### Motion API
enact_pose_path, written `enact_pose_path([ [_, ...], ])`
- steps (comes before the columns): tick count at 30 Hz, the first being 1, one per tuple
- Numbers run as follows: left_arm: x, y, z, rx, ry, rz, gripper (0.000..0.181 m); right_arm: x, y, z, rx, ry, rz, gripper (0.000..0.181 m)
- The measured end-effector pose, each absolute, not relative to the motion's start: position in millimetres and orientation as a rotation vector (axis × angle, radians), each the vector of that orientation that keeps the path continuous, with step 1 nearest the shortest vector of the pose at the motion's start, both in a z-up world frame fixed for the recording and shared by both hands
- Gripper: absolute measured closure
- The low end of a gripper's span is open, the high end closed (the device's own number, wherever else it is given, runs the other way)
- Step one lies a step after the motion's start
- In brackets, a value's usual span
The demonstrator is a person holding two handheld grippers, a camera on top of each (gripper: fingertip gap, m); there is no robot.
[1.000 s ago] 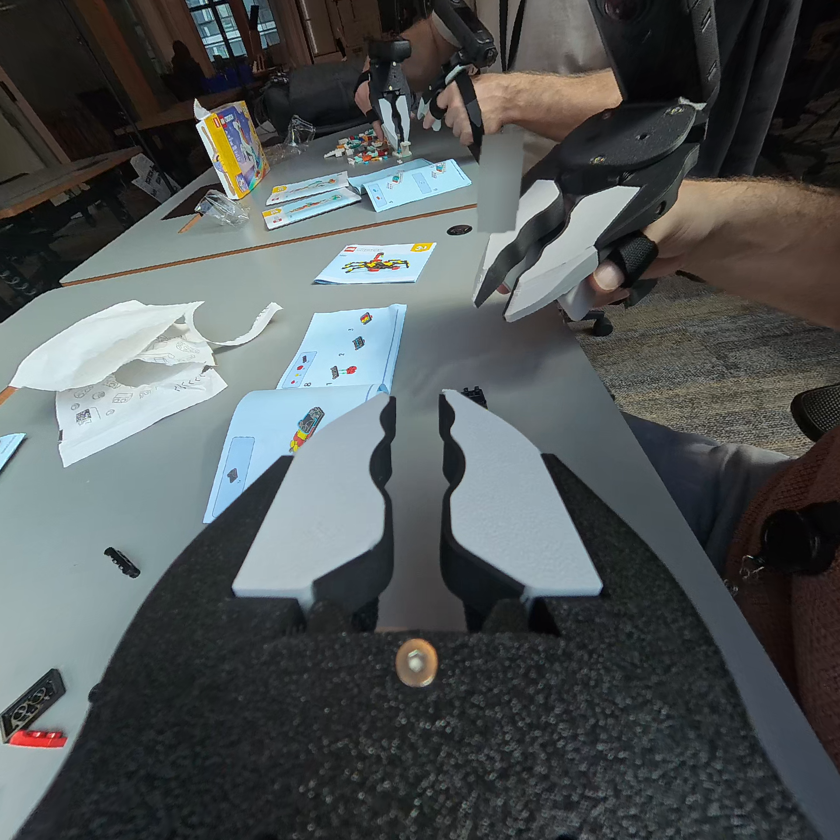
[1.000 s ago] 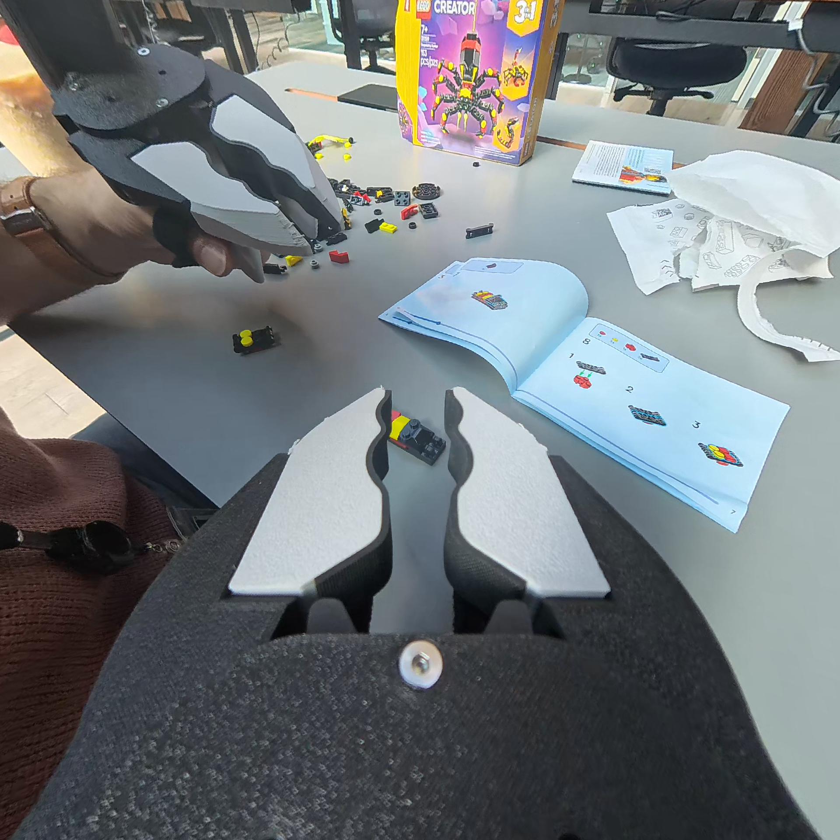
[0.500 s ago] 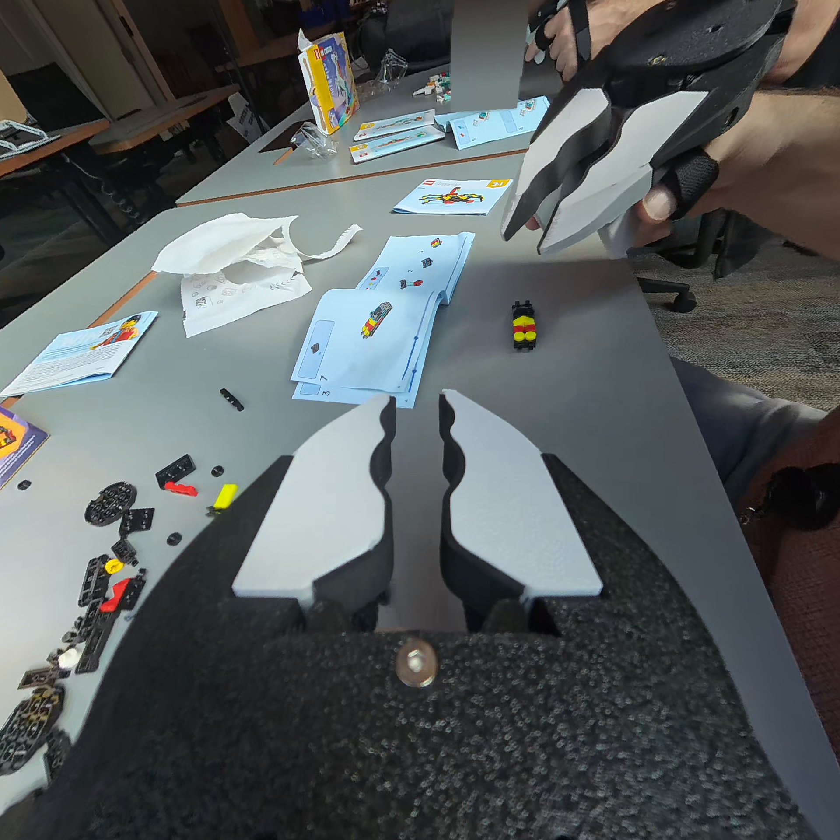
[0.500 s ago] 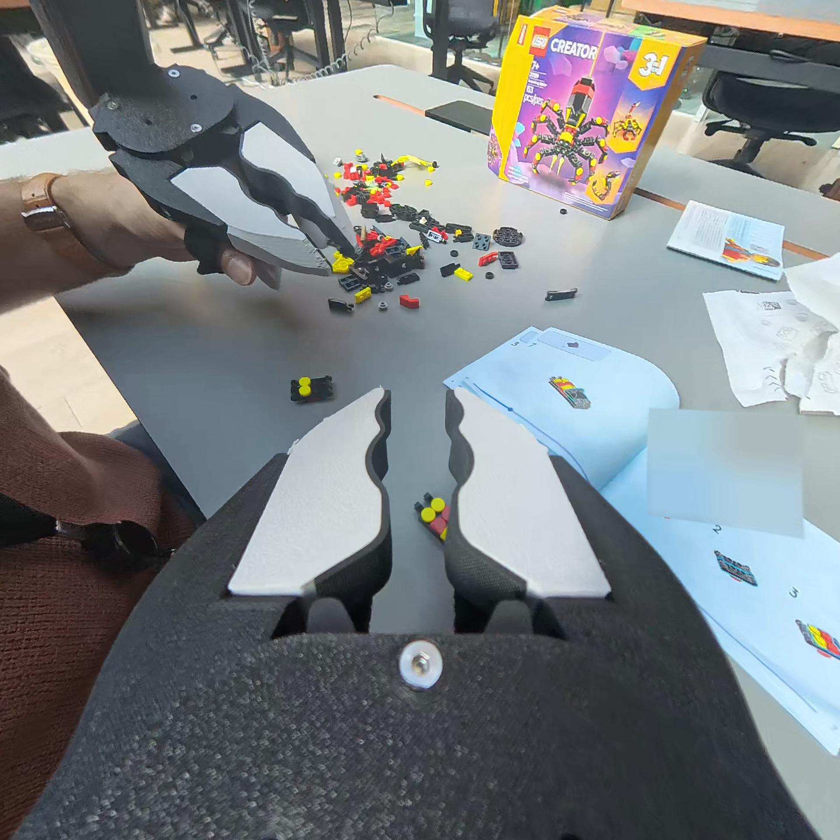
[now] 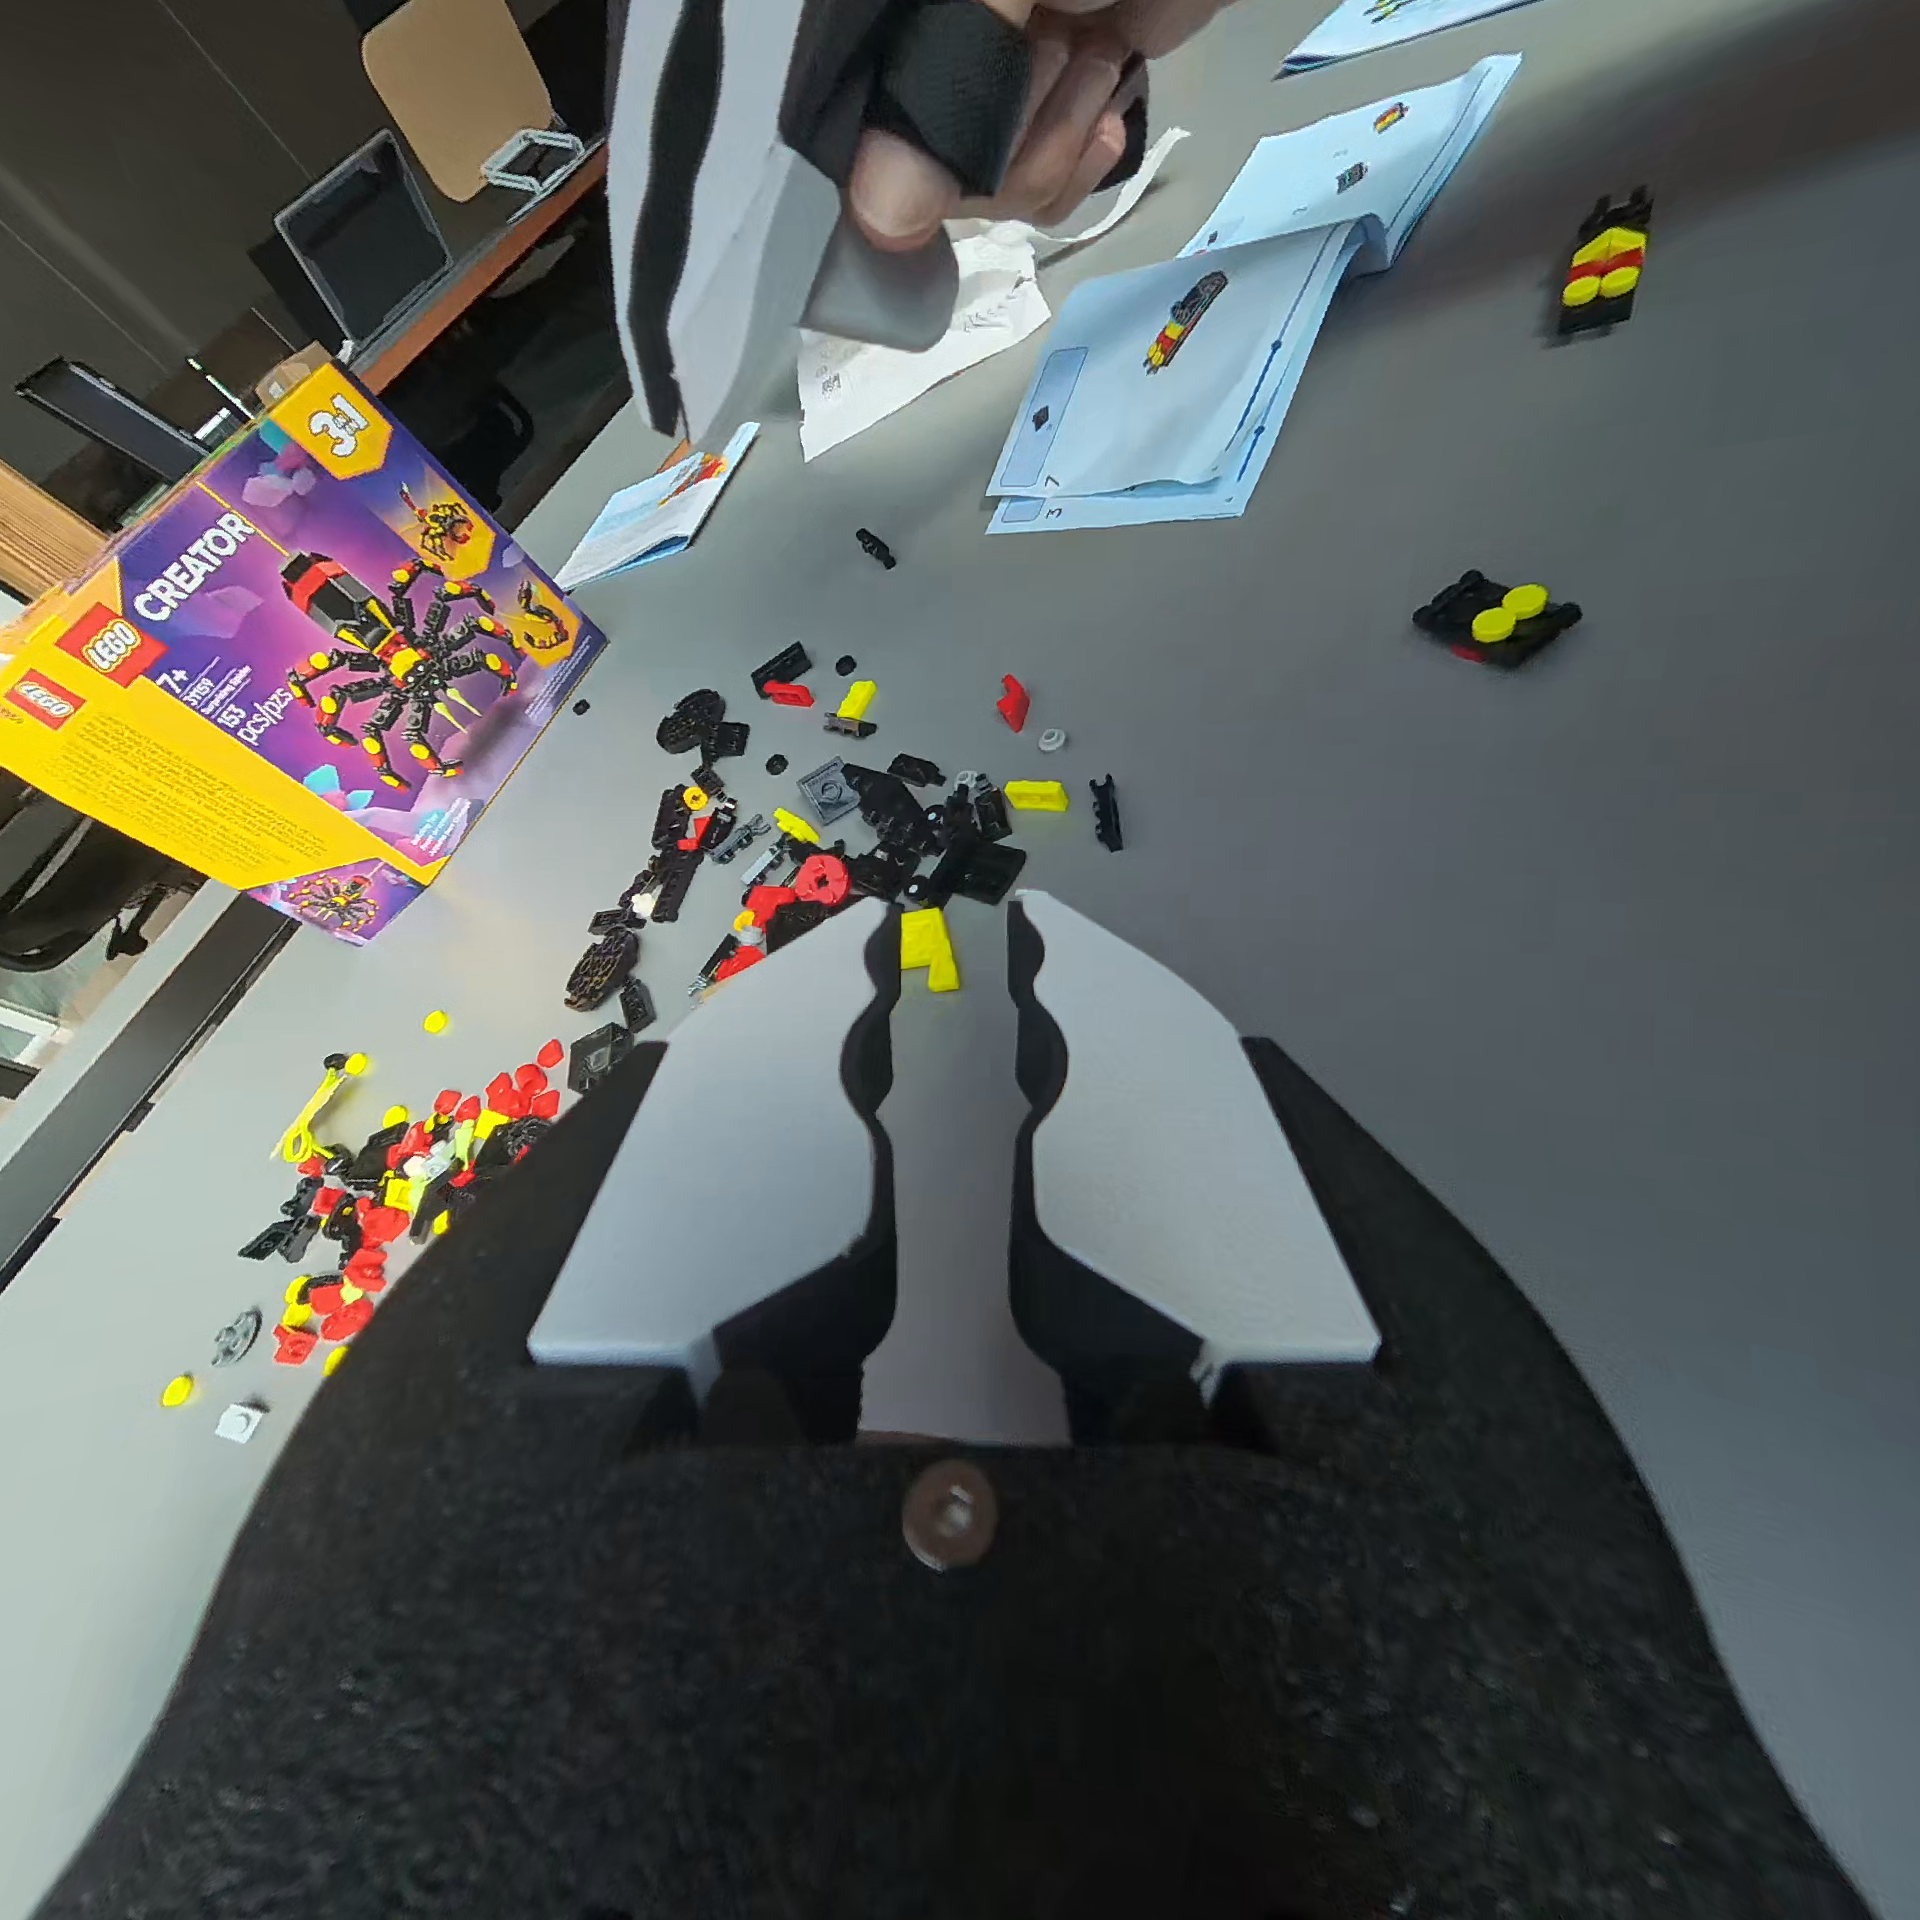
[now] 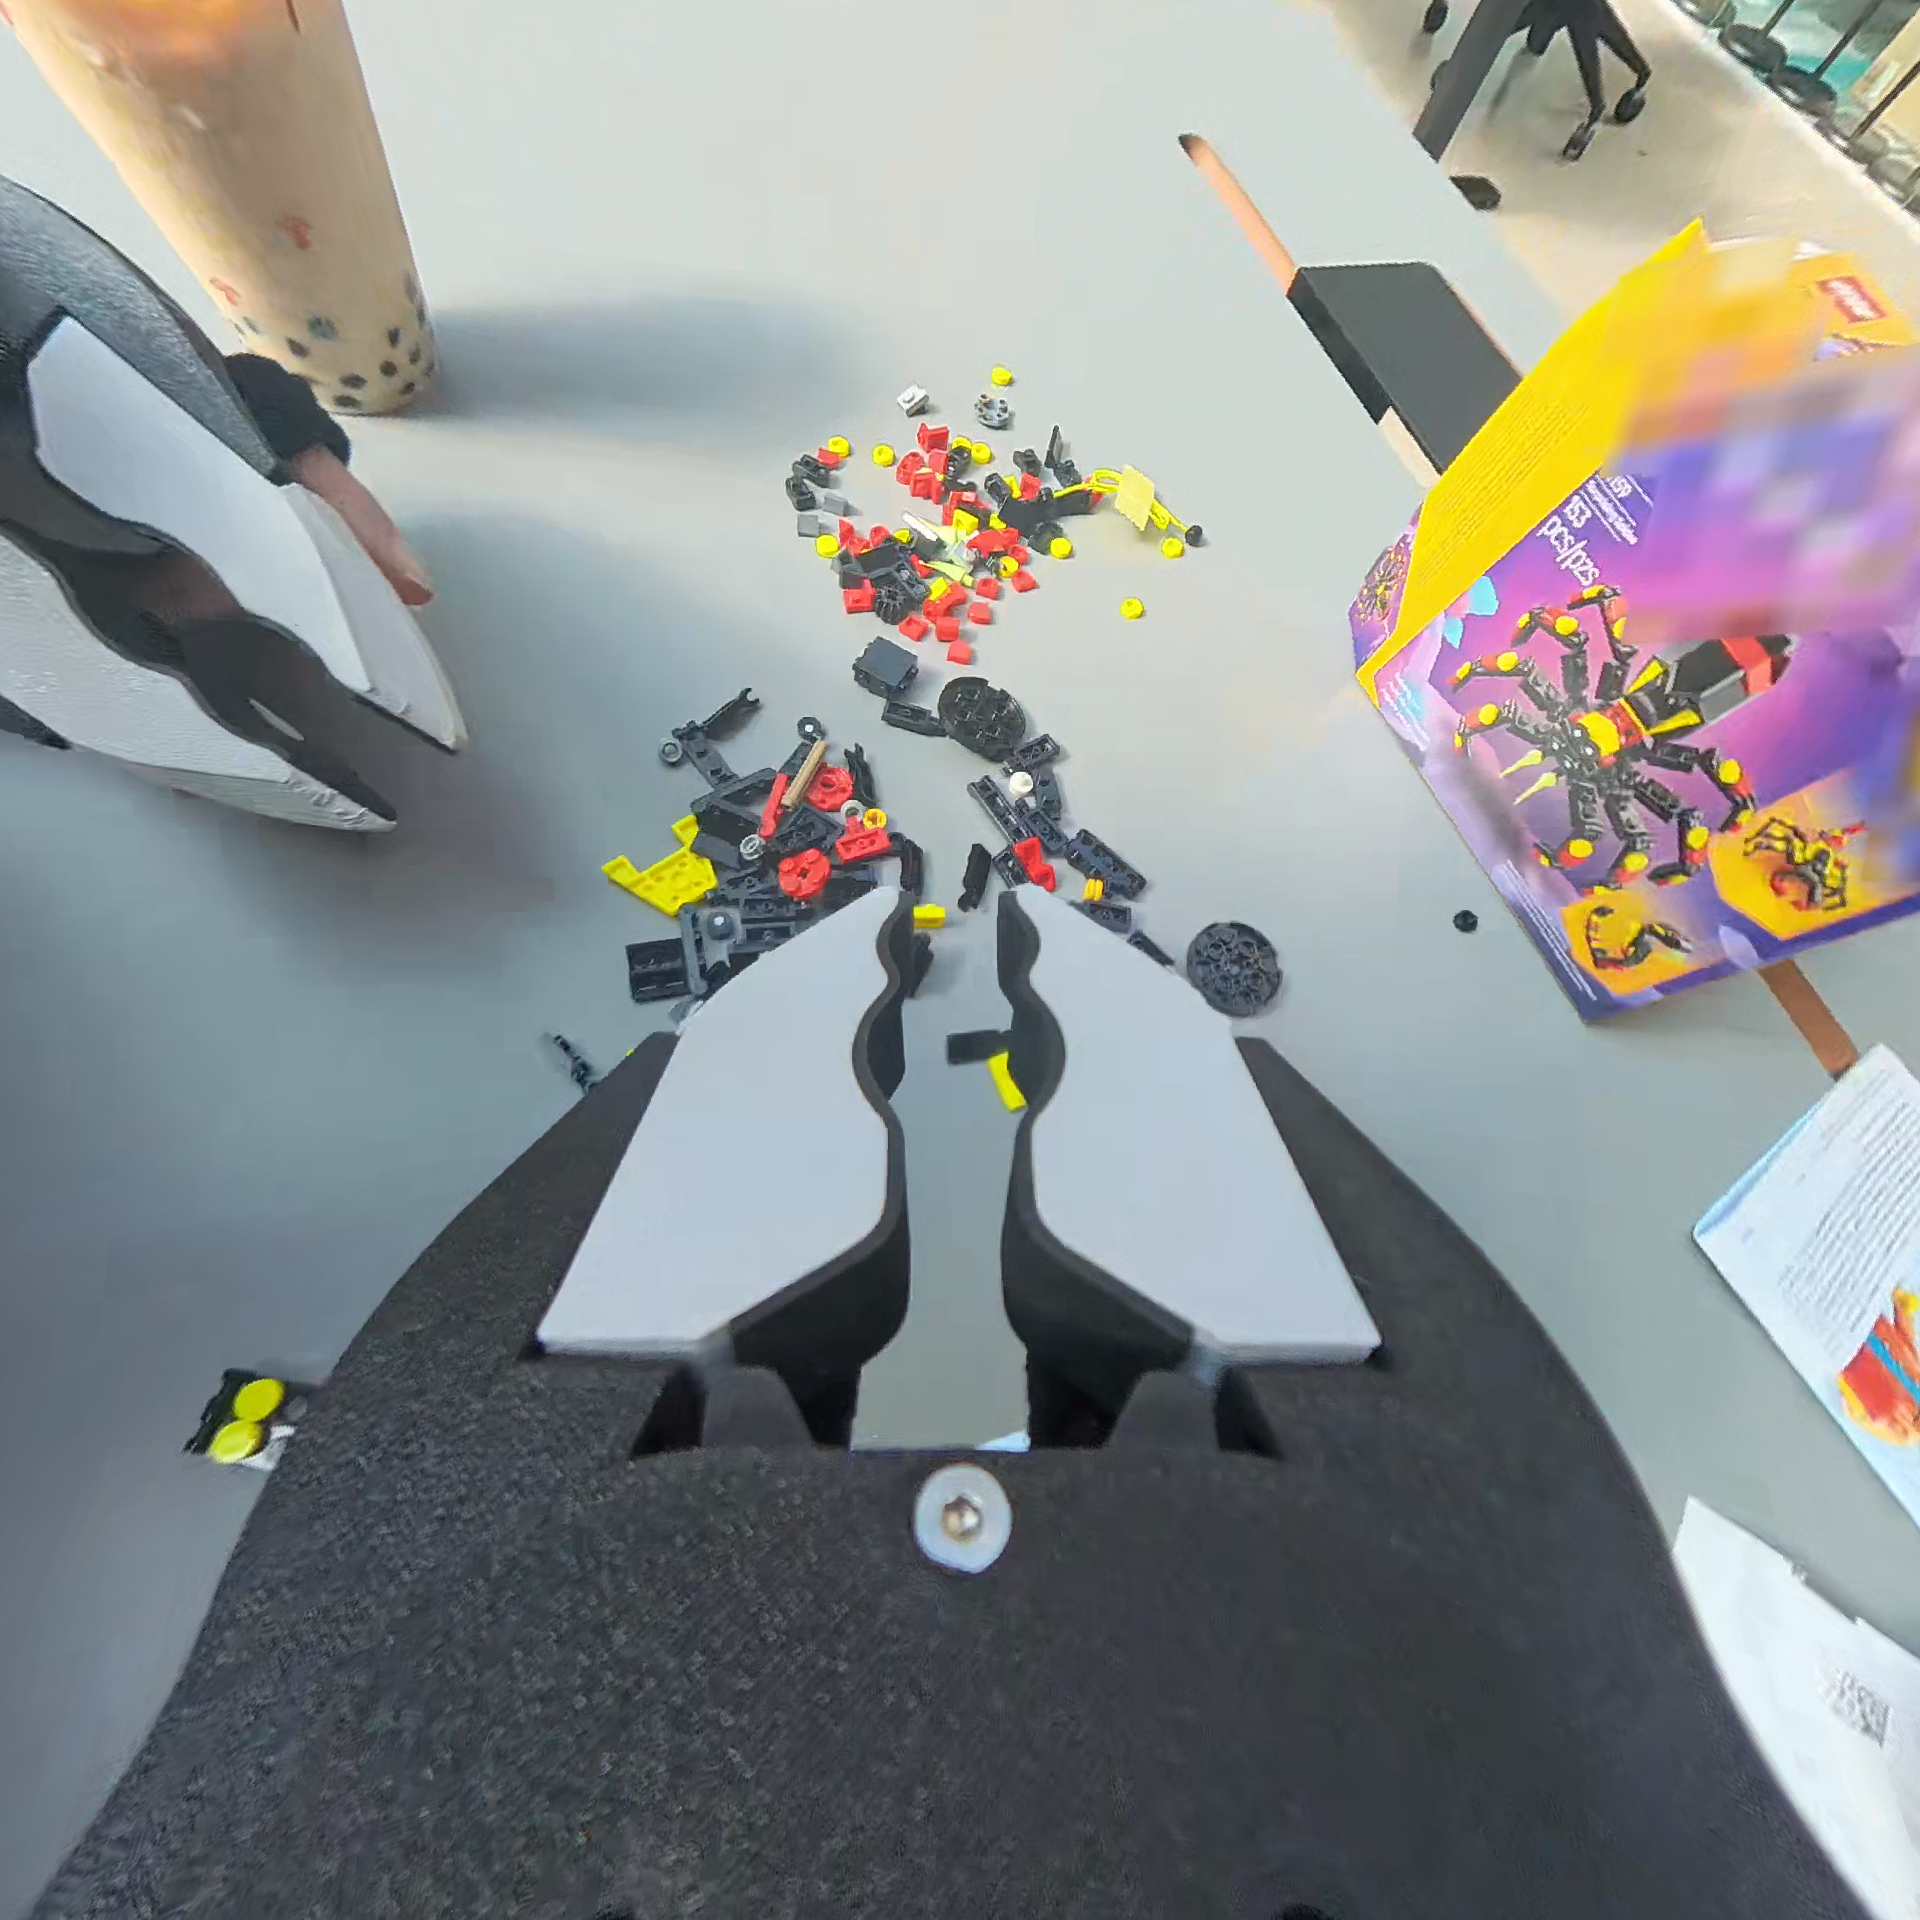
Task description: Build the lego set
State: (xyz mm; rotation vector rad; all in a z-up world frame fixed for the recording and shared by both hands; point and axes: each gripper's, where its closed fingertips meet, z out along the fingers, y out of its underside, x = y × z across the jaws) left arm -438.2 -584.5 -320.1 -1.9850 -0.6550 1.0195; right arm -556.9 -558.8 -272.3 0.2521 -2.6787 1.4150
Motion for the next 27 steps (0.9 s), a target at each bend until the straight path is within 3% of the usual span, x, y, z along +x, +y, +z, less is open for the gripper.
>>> enact_pose_path([
  [1, -438, -588, -321, -1.989, -0.652, 1.036, 0.161, -562, -573, -273, 0.288, -2.689, 1.395, 0.168],
  [8, -442, -601, -312, -1.943, -0.684, 1.125, 0.162, -584, -594, -226, 0.267, -2.544, 1.389, 0.171],
  [13, -441, -602, -303, -1.891, -0.677, 1.155, 0.165, -588, -491, -190, -0.004, -2.371, 1.466, 0.169],
  [21, -451, -599, -278, -1.715, -0.714, 1.152, 0.169, -548, -315, -198, -0.460, -2.027, 1.538, 0.153],
  [27, -464, -585, -264, -1.615, -0.759, 0.962, 0.148, -527, -270, -233, -0.578, -2.025, 1.444, 0.157],
])
